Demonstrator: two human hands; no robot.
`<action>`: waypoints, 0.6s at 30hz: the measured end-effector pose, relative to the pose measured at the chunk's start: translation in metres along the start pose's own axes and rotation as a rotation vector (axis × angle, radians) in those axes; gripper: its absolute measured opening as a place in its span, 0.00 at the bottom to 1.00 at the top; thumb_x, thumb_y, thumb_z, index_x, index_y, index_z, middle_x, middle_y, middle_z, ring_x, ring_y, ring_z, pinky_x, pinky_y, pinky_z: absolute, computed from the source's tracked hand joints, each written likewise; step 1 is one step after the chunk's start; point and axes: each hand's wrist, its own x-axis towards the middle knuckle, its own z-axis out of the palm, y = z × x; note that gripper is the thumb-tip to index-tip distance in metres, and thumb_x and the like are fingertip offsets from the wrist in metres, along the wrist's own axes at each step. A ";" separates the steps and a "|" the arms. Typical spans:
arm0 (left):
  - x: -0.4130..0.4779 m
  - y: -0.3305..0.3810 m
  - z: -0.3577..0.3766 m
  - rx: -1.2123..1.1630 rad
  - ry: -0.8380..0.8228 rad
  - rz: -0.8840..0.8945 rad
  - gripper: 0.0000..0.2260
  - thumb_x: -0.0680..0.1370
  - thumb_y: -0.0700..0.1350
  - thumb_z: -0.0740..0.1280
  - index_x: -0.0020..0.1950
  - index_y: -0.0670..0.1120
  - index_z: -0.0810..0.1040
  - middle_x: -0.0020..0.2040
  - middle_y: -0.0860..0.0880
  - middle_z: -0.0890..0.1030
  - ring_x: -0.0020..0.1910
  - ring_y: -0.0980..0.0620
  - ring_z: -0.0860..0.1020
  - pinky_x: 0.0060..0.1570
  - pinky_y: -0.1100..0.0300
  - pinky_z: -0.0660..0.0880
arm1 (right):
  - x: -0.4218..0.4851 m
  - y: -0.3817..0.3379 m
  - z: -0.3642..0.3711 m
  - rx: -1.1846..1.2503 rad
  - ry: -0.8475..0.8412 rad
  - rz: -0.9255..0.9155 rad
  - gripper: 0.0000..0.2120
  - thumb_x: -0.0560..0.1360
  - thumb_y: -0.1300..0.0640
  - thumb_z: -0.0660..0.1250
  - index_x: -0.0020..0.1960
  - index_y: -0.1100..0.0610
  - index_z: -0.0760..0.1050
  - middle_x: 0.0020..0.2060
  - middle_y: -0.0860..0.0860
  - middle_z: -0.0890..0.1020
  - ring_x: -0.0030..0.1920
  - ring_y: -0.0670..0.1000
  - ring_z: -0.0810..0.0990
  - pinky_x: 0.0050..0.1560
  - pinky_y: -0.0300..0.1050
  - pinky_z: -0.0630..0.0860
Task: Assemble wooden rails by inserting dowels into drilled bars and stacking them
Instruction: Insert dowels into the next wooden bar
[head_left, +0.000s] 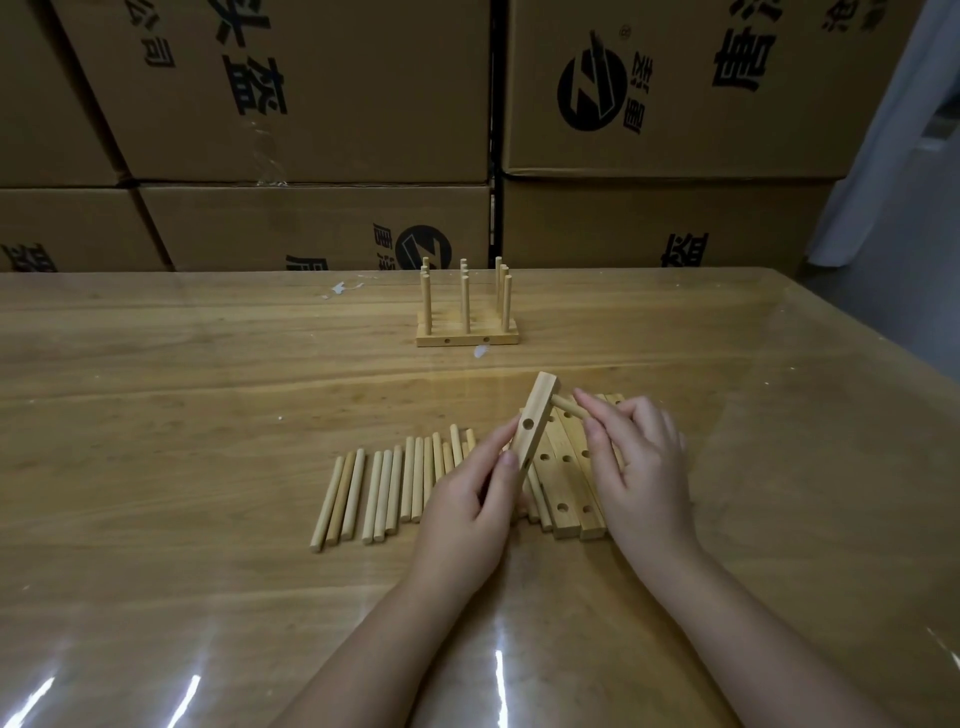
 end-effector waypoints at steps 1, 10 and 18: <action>0.000 0.000 0.000 0.007 0.004 0.006 0.17 0.78 0.54 0.57 0.57 0.79 0.67 0.43 0.52 0.81 0.39 0.50 0.80 0.45 0.45 0.78 | 0.000 -0.001 0.000 -0.007 0.001 0.005 0.13 0.75 0.59 0.62 0.57 0.58 0.80 0.38 0.52 0.75 0.42 0.53 0.74 0.44 0.52 0.69; -0.002 -0.002 -0.002 0.132 0.011 0.067 0.16 0.80 0.50 0.59 0.62 0.69 0.65 0.49 0.82 0.71 0.52 0.77 0.72 0.48 0.79 0.68 | 0.000 0.000 -0.003 -0.042 0.012 0.044 0.06 0.73 0.59 0.69 0.49 0.55 0.81 0.42 0.47 0.80 0.44 0.51 0.75 0.47 0.46 0.61; -0.002 -0.003 -0.002 0.182 0.011 0.088 0.16 0.79 0.53 0.59 0.63 0.70 0.64 0.57 0.75 0.69 0.58 0.80 0.67 0.53 0.82 0.63 | -0.002 -0.001 -0.003 -0.022 0.002 0.052 0.07 0.73 0.60 0.70 0.50 0.54 0.81 0.42 0.47 0.80 0.44 0.50 0.75 0.48 0.47 0.63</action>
